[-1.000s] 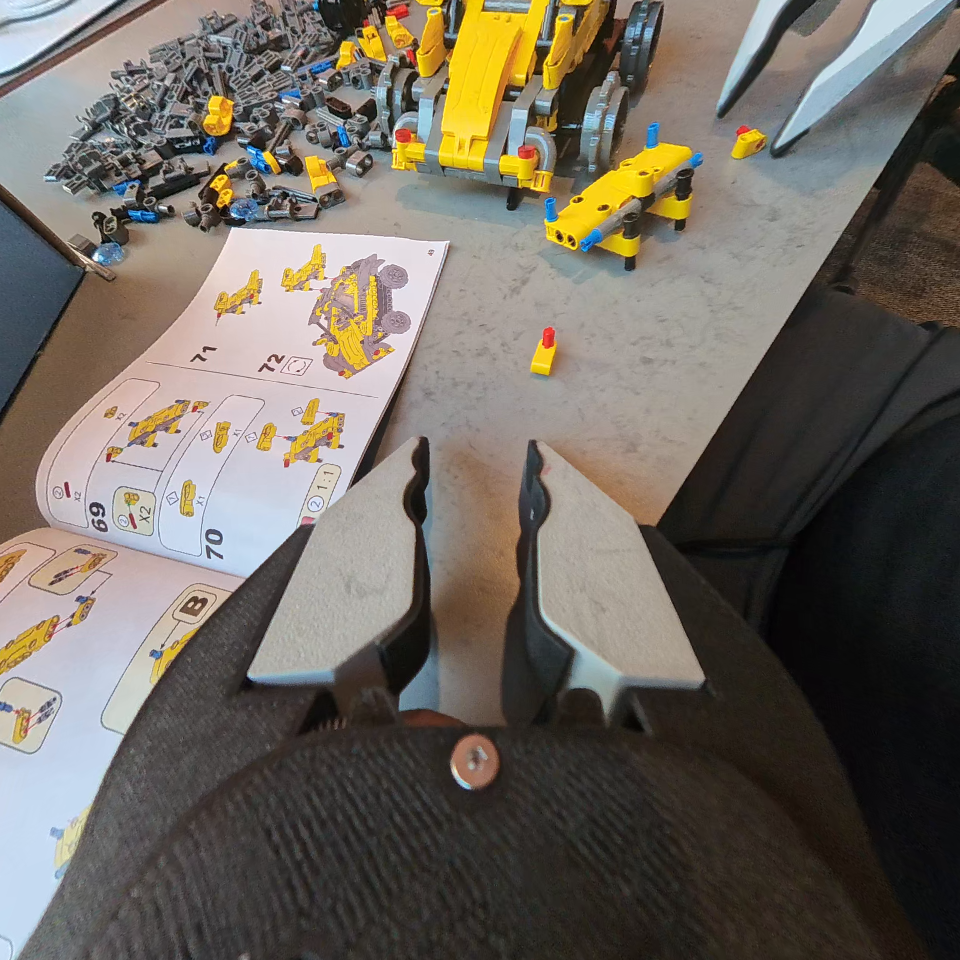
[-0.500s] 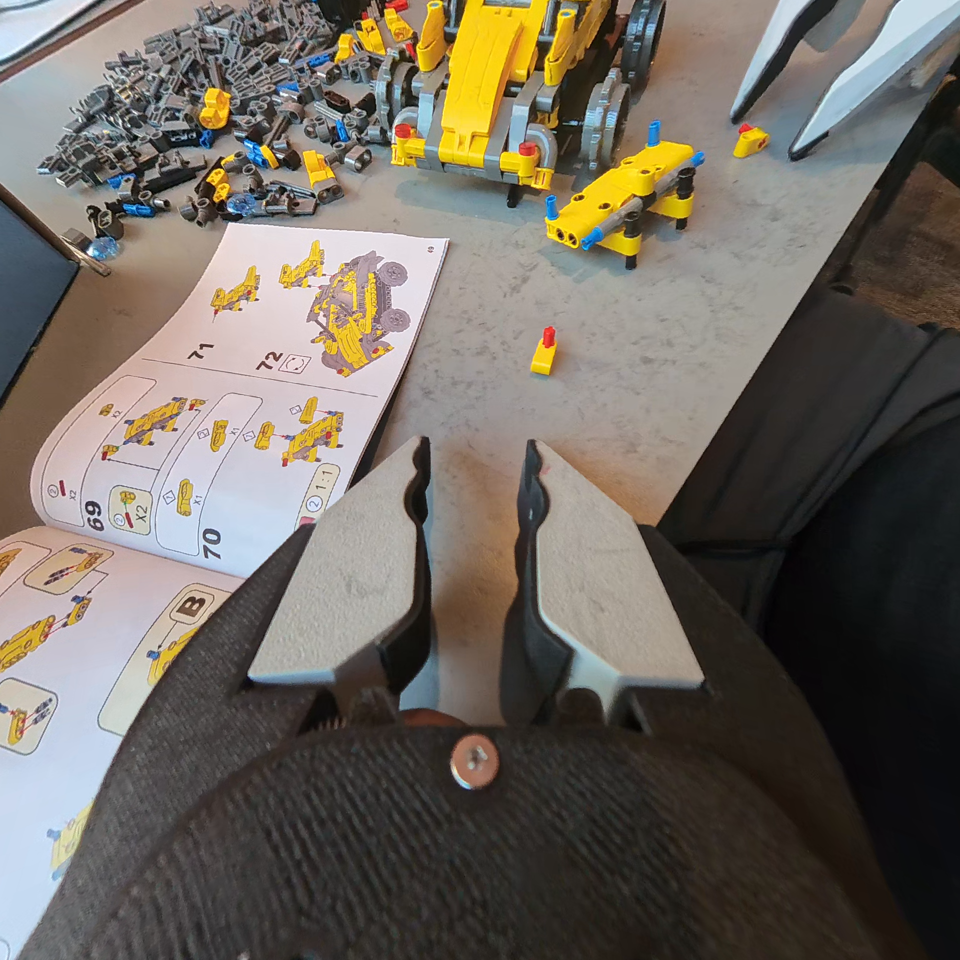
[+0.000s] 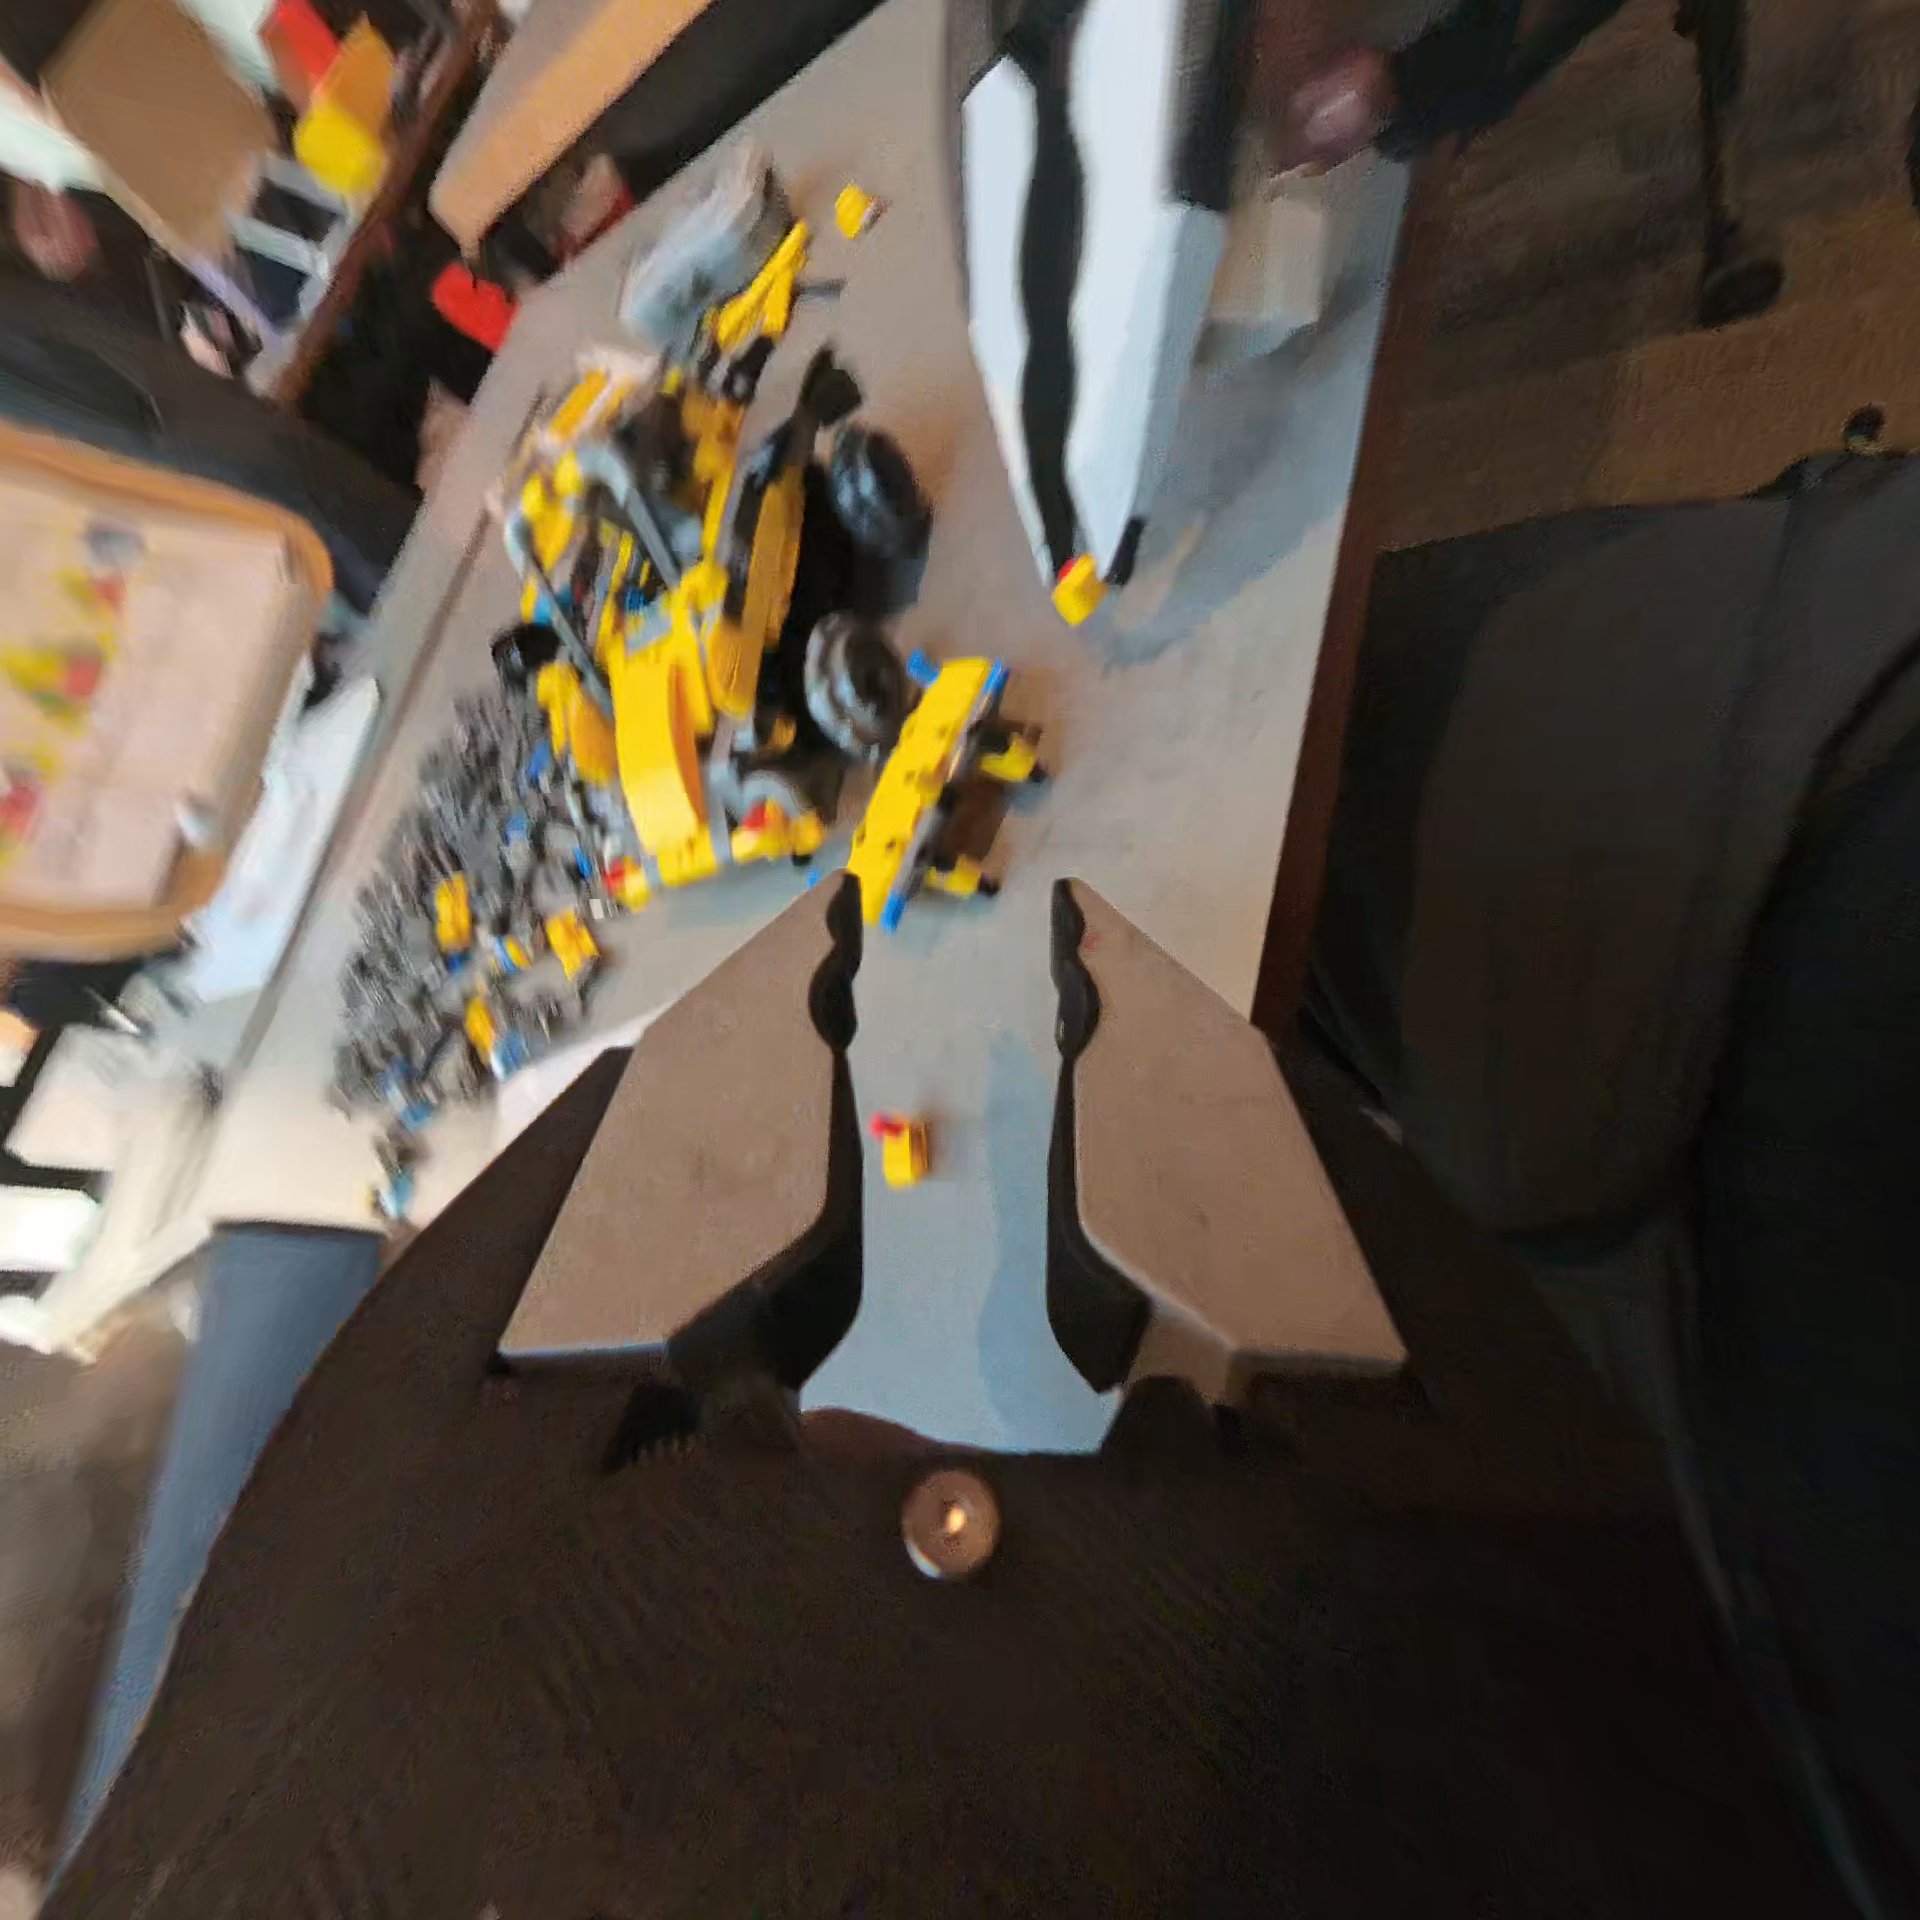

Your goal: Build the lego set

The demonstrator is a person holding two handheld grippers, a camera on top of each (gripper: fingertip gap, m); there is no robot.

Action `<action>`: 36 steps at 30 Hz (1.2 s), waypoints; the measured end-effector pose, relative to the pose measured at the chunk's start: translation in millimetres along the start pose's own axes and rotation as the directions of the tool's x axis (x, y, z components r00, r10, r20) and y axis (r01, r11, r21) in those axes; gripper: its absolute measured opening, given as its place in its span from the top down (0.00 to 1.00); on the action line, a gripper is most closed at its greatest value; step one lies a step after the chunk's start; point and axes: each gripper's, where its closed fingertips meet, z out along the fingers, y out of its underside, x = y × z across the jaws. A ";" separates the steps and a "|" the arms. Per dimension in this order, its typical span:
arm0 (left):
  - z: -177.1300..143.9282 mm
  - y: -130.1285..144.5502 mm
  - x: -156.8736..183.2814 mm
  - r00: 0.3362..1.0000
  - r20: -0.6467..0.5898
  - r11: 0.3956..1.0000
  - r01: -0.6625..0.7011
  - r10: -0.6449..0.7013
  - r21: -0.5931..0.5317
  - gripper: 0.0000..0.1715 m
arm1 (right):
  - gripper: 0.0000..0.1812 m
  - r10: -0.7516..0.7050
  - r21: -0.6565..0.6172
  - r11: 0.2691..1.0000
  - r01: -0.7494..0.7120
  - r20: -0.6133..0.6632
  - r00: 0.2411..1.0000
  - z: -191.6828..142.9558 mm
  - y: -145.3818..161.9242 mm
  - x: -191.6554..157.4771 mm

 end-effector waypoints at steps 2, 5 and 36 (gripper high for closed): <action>11.0 -17.4 5.4 0.987 0.025 0.987 -0.157 0.157 0.019 0.81 | 0.91 0.050 0.041 0.998 -0.052 0.055 0.997 0.4 -9.8 -12.4; 25.4 -36.0 15.2 0.928 0.078 0.929 -0.369 0.365 0.039 0.84 | 0.91 0.149 0.092 0.982 -0.166 0.173 0.974 -0.1 -22.1 -31.3; -11.3 -97.0 53.6 0.585 -0.789 0.805 0.553 -0.190 0.216 0.96 | 0.81 -0.438 0.210 0.872 0.443 -0.075 0.896 -45.0 -45.9 -88.7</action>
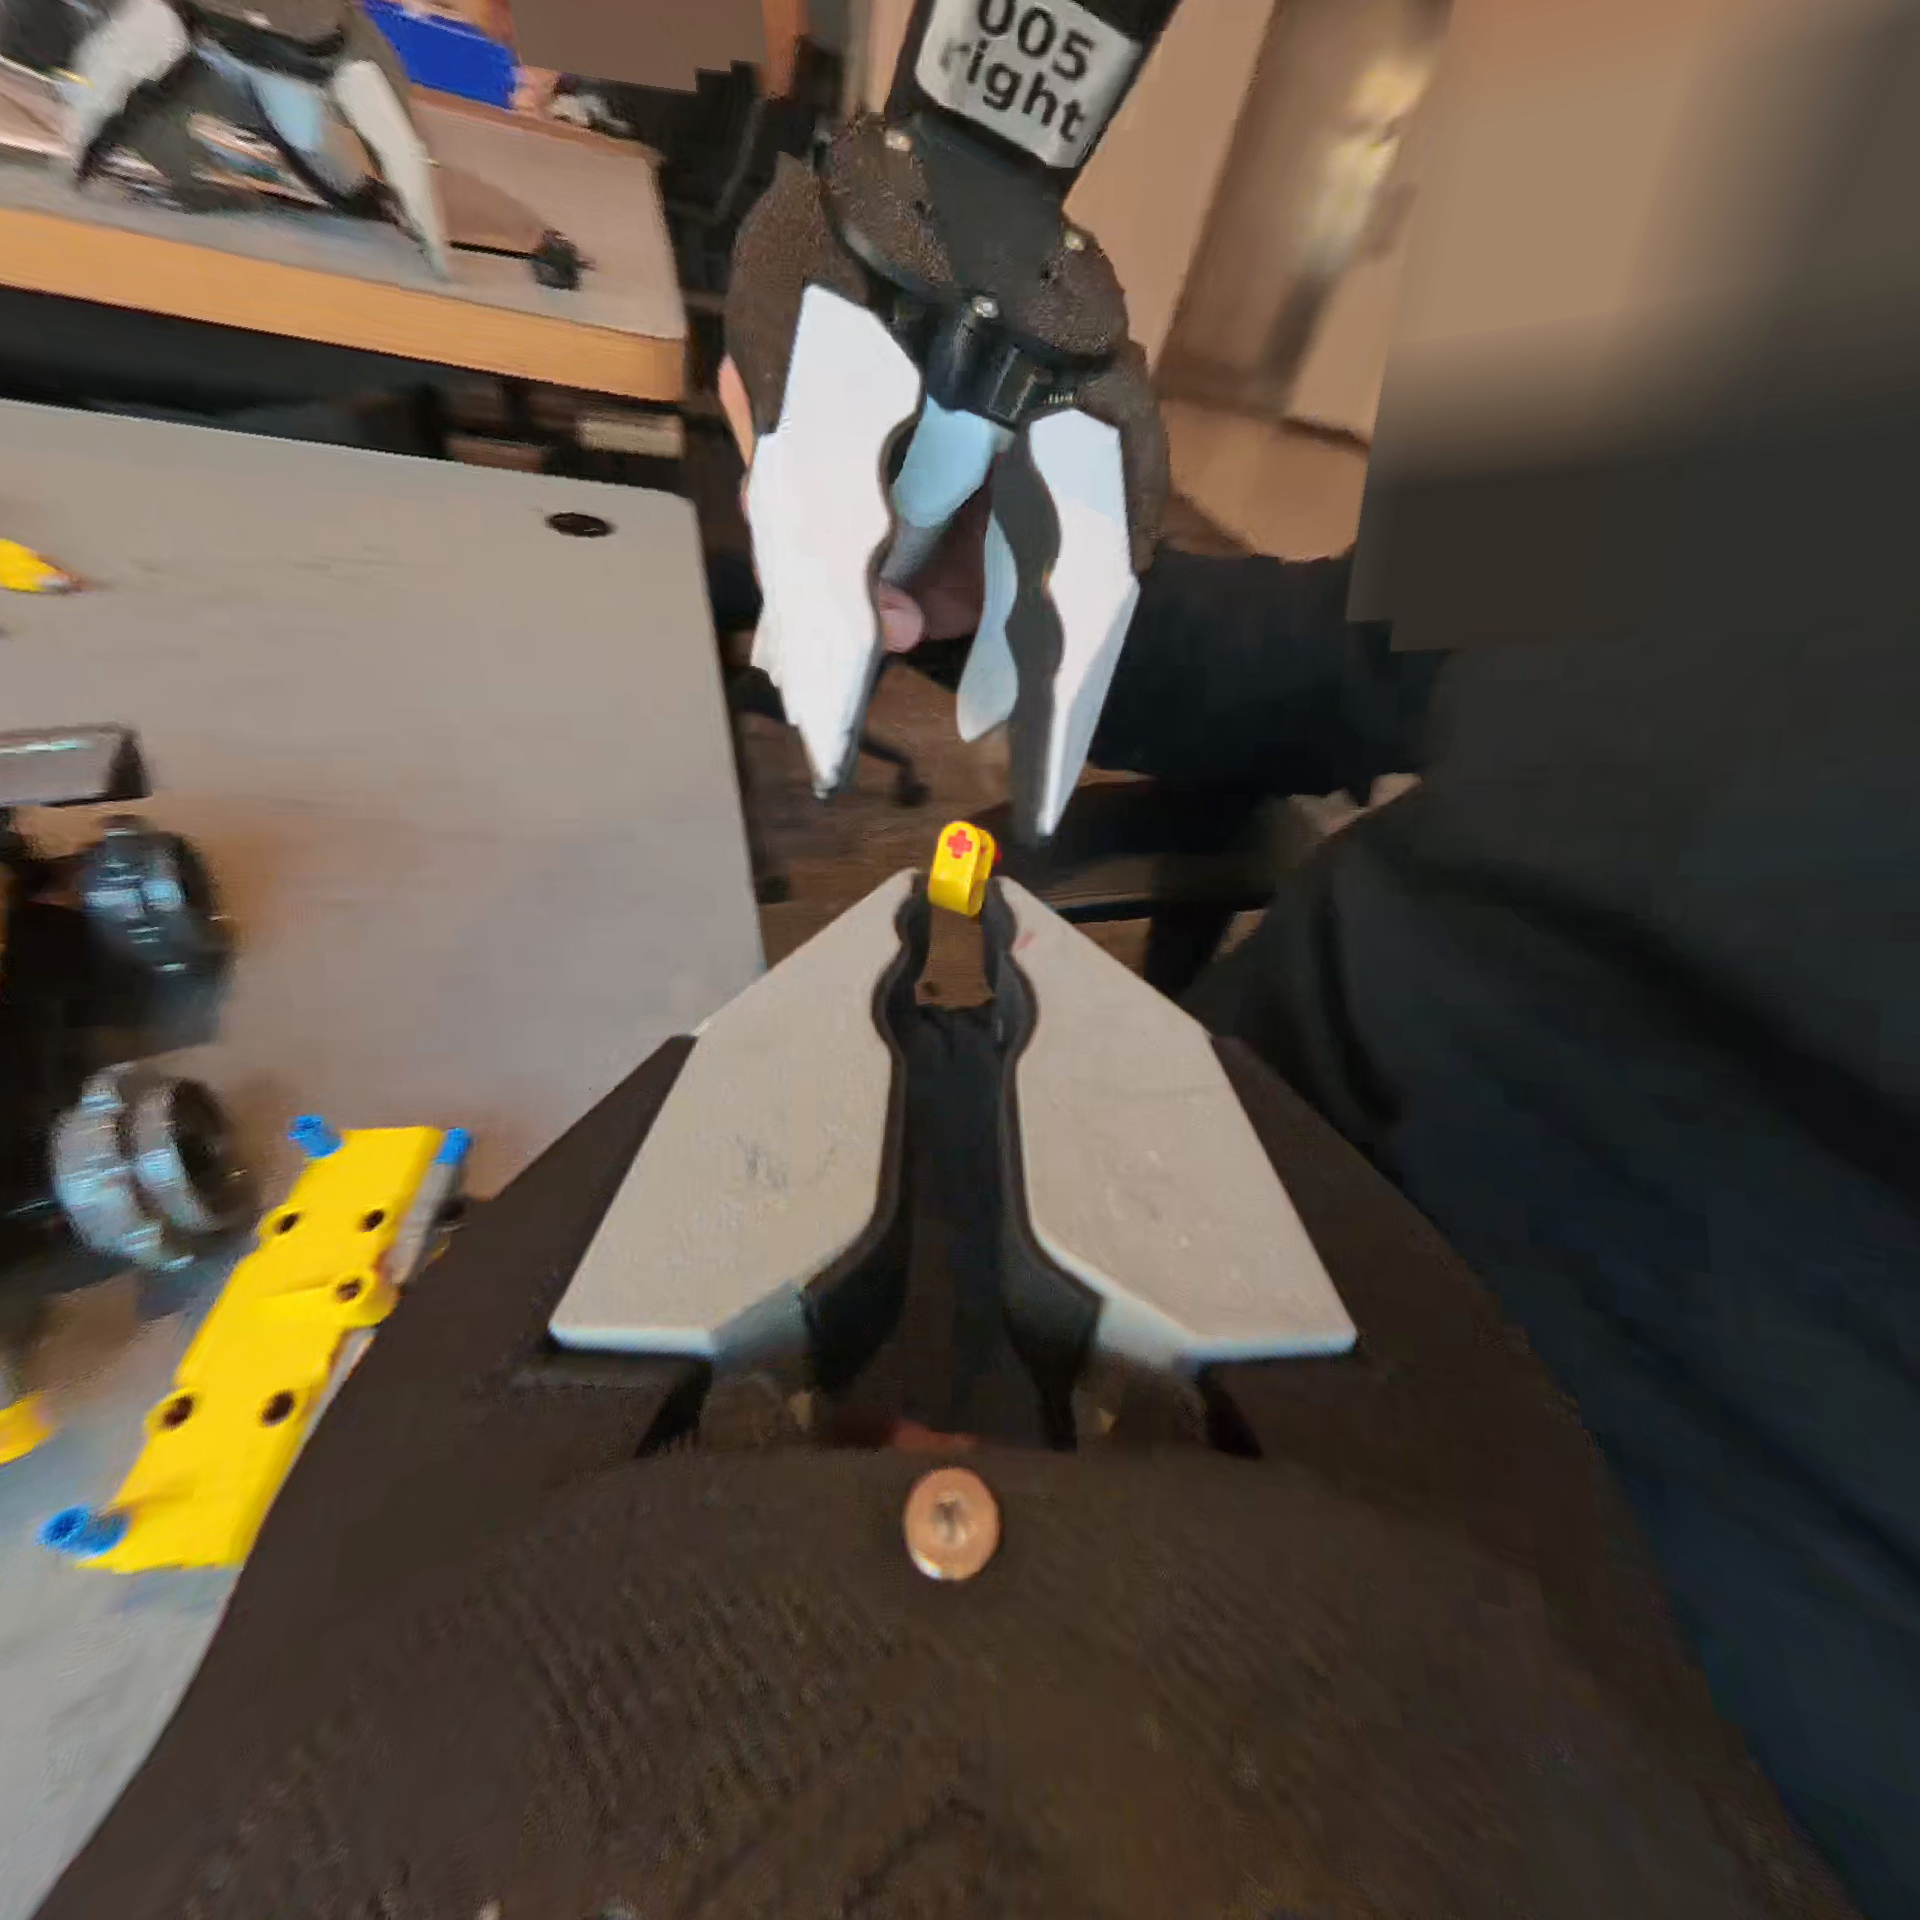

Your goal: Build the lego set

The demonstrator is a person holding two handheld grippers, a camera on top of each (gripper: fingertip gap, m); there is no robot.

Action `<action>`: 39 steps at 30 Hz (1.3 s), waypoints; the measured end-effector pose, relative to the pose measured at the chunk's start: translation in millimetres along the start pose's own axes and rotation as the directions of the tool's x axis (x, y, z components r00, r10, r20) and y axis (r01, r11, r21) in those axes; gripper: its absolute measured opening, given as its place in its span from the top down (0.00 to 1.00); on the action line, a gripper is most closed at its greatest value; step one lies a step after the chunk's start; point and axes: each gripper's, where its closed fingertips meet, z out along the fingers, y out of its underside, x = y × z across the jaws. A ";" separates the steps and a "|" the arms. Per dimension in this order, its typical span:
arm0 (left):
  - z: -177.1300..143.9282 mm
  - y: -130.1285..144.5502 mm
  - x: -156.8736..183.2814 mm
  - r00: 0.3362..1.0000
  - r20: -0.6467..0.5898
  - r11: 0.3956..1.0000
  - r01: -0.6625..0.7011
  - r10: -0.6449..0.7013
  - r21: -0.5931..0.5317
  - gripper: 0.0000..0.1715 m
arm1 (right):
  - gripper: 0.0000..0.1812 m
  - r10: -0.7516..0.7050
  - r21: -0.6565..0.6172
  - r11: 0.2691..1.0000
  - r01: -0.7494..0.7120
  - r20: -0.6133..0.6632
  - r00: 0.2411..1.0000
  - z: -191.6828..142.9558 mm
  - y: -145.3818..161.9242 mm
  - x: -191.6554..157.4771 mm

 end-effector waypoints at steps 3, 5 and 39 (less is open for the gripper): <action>-5.1 -2.7 6.5 0.993 -0.105 0.997 0.062 -0.057 0.040 0.96 | 0.81 -0.110 -0.022 0.993 0.112 0.055 0.992 3.8 -11.1 -15.4; -9.5 -6.6 17.2 0.976 -0.199 0.992 0.101 -0.085 0.070 0.96 | 0.81 -0.177 -0.062 0.982 0.180 0.054 0.983 8.0 -11.0 -18.5; -36.2 43.9 -89.0 0.814 0.492 0.896 -0.074 0.308 -0.437 0.84 | 0.91 0.297 -0.211 0.923 -0.321 -0.138 0.945 35.4 80.2 66.2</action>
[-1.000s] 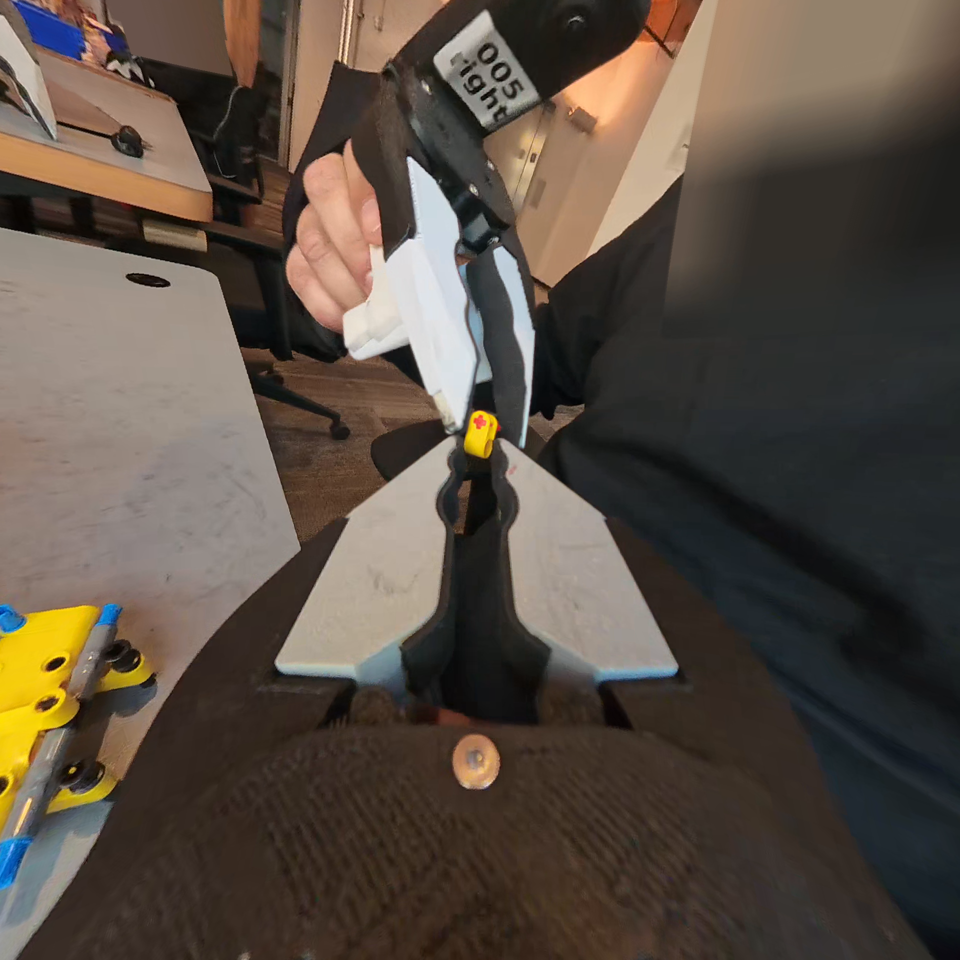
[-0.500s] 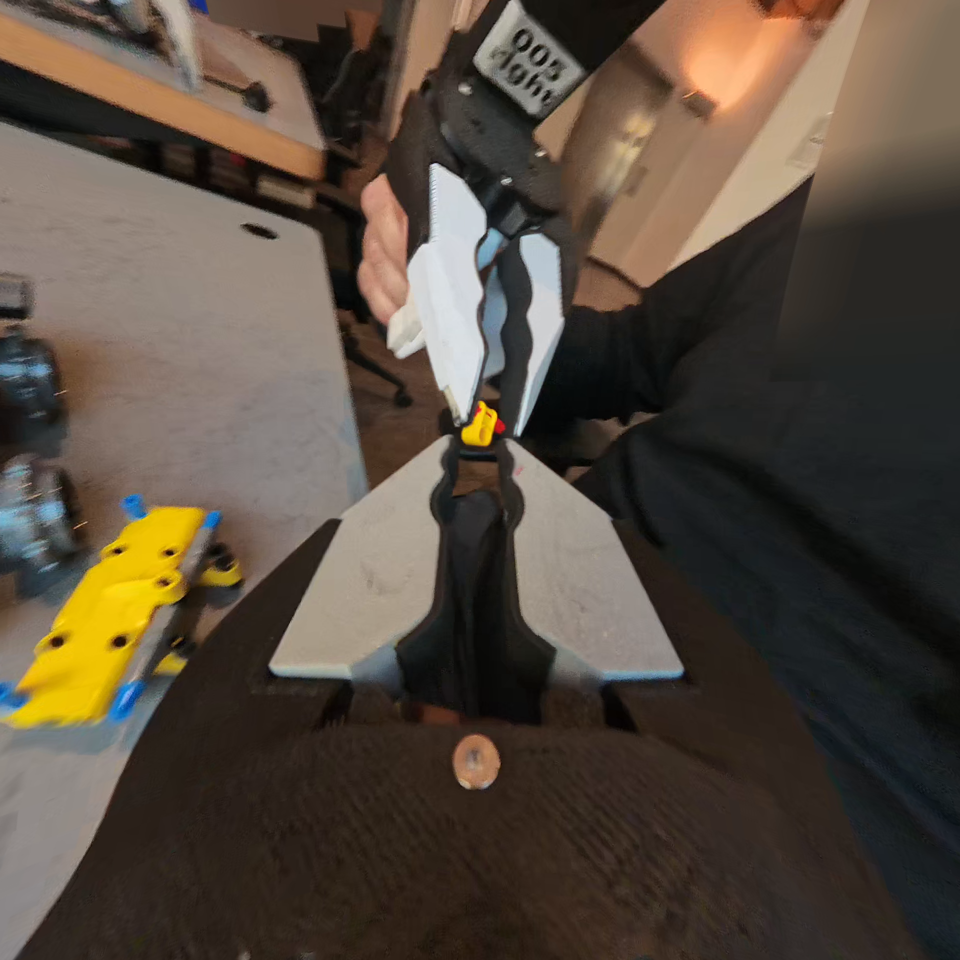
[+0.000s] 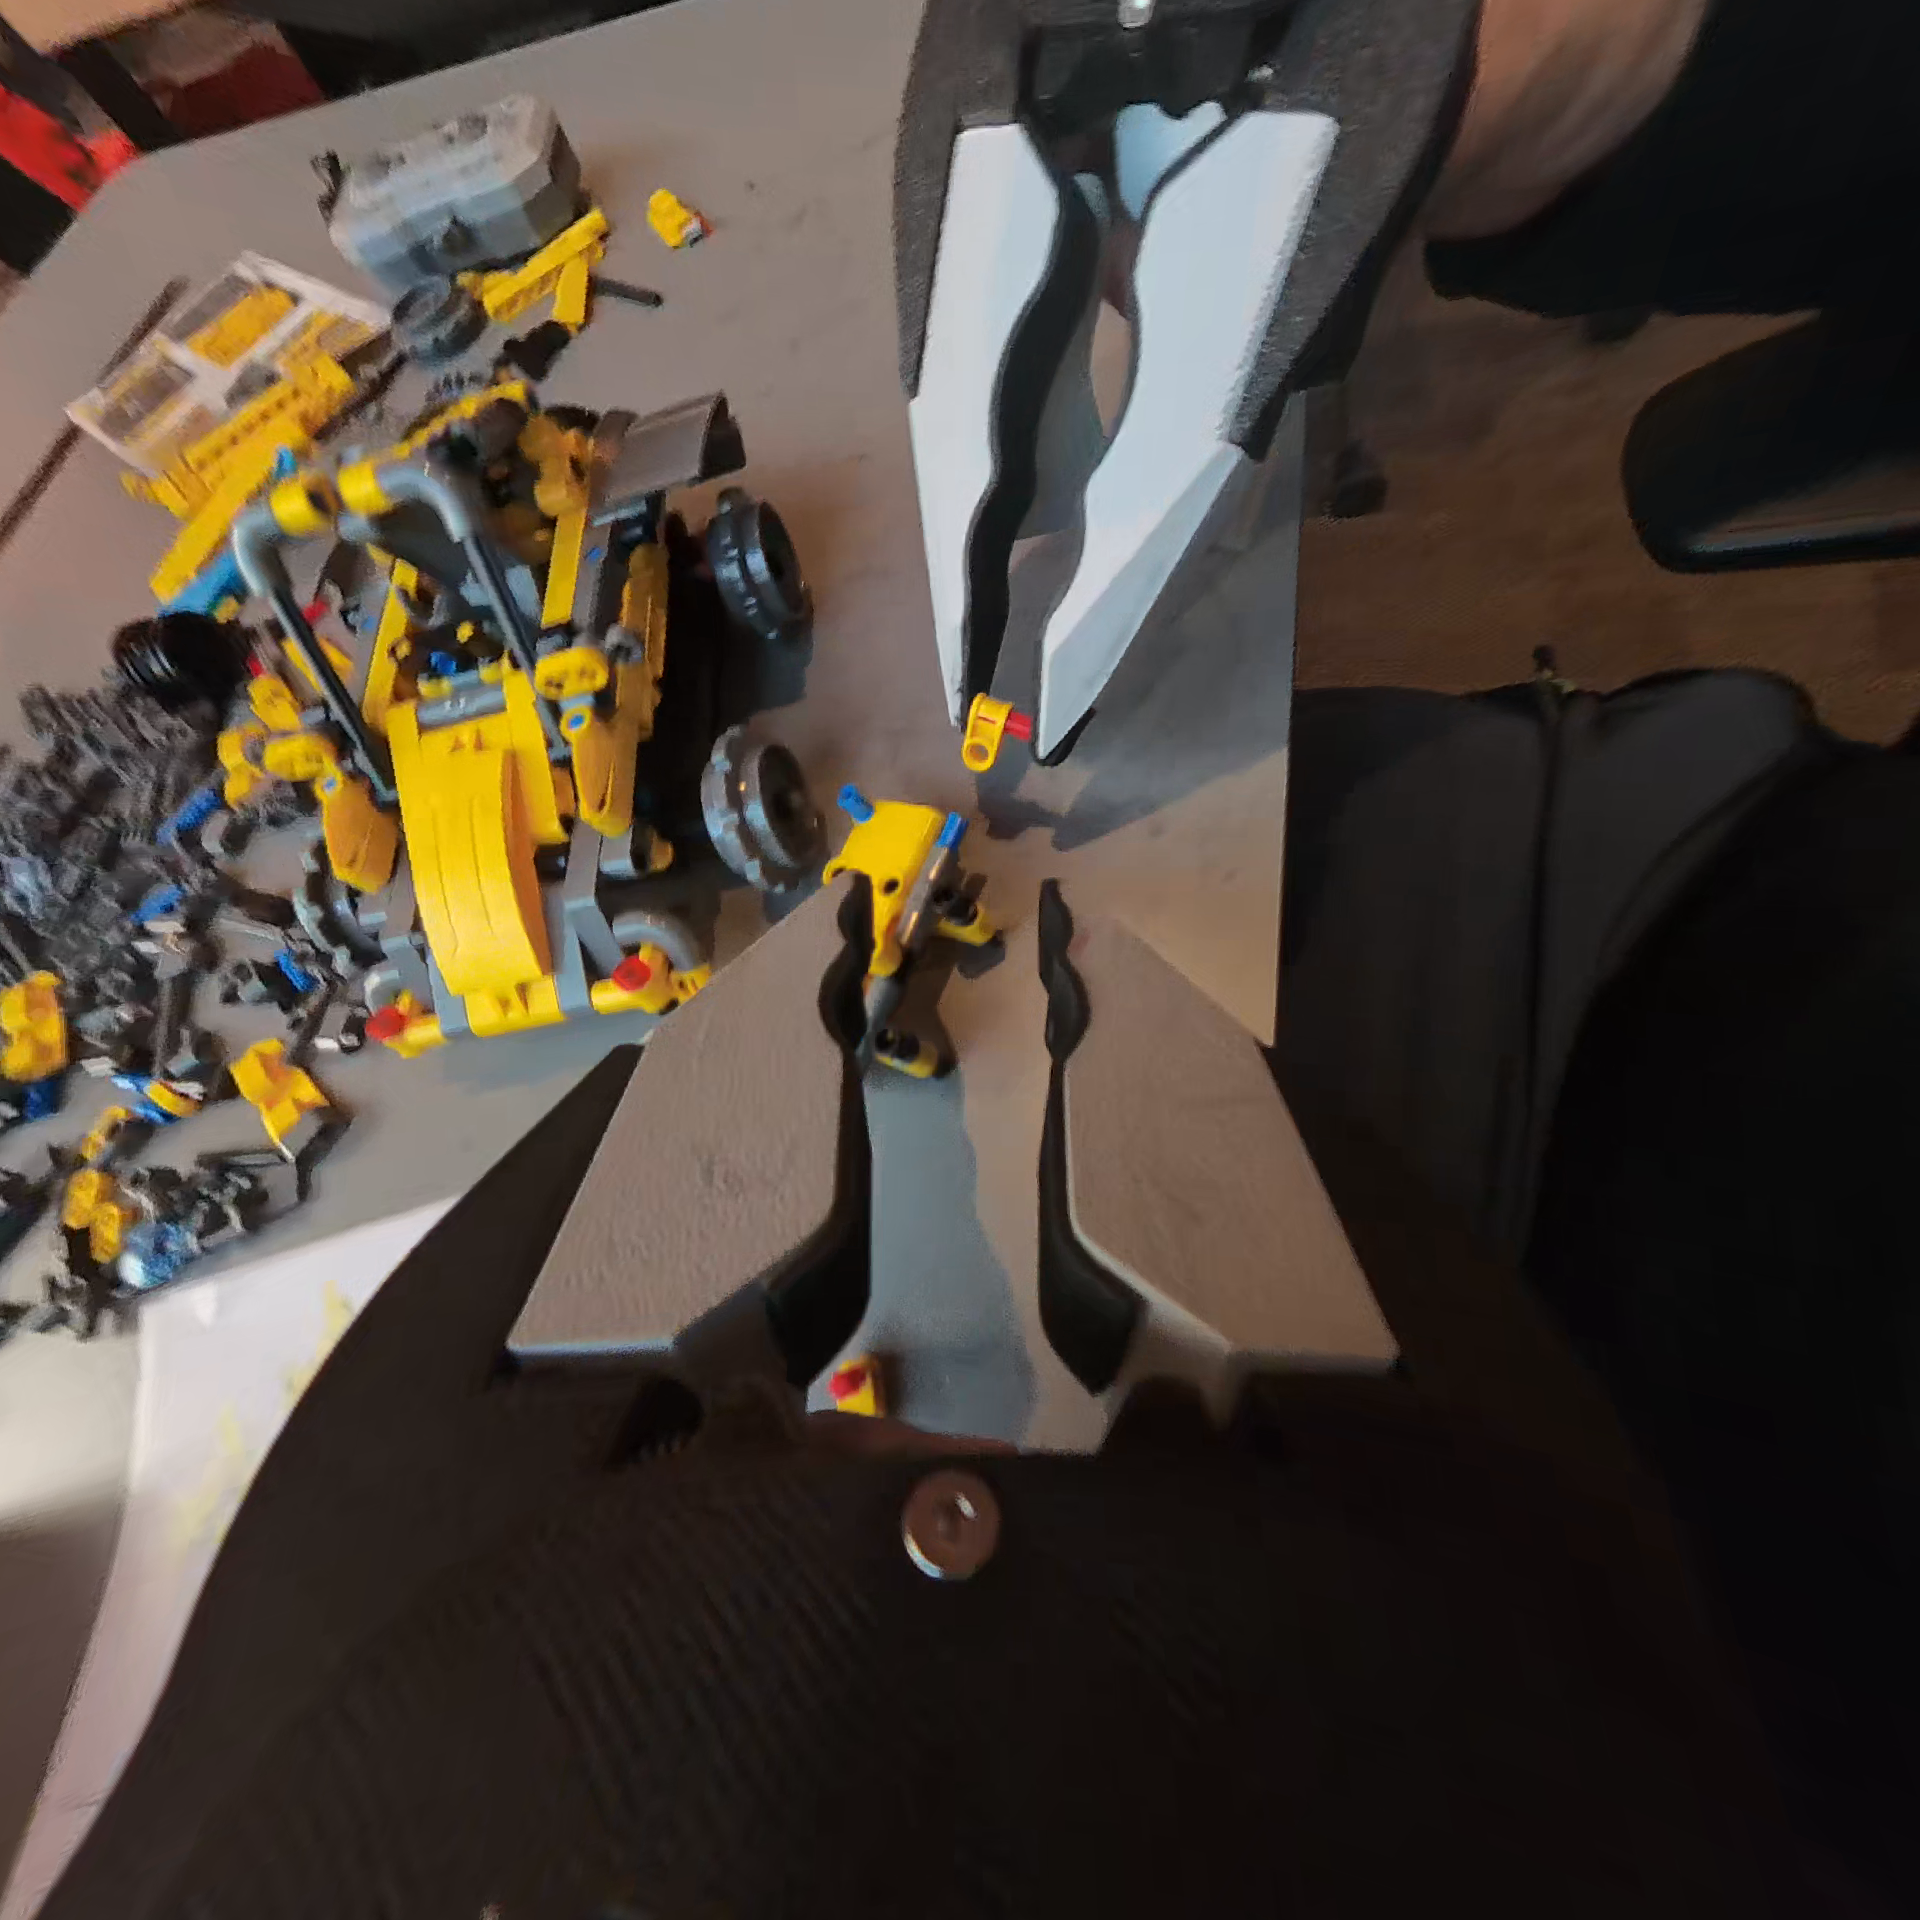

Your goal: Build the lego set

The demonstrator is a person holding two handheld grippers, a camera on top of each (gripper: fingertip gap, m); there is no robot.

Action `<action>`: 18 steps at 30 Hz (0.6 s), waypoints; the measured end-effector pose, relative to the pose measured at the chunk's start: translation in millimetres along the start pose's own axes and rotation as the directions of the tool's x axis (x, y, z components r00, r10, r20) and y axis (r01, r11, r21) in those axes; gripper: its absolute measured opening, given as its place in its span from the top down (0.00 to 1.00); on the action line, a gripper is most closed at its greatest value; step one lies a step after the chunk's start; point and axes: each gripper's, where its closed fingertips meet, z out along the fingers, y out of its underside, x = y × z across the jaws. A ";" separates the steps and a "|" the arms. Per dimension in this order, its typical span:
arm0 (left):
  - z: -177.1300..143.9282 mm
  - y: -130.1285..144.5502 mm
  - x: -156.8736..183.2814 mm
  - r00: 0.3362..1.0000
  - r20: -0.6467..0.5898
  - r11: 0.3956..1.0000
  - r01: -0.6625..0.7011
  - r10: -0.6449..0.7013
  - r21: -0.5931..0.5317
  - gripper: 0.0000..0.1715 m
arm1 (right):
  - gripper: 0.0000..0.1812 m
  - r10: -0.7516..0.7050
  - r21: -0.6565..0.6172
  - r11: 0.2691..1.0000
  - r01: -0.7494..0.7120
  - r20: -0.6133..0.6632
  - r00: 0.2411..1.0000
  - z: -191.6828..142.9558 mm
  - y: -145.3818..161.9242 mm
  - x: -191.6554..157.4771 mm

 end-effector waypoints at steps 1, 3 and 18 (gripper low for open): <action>2.7 -2.8 1.8 0.999 0.020 0.999 -0.043 0.043 -0.002 0.84 | 0.91 0.011 0.012 1.000 -0.011 0.017 1.000 -1.3 -2.2 -2.6; 8.5 -7.0 1.8 0.982 0.094 0.986 -0.164 0.165 -0.021 0.86 | 0.91 0.044 0.036 0.998 -0.046 0.060 0.997 -5.0 -7.4 -8.1; 17.3 -36.6 5.6 0.812 0.397 0.889 -0.458 0.427 -0.020 0.98 | 0.91 0.286 0.178 0.920 -0.351 0.309 0.907 -27.4 -32.5 -24.1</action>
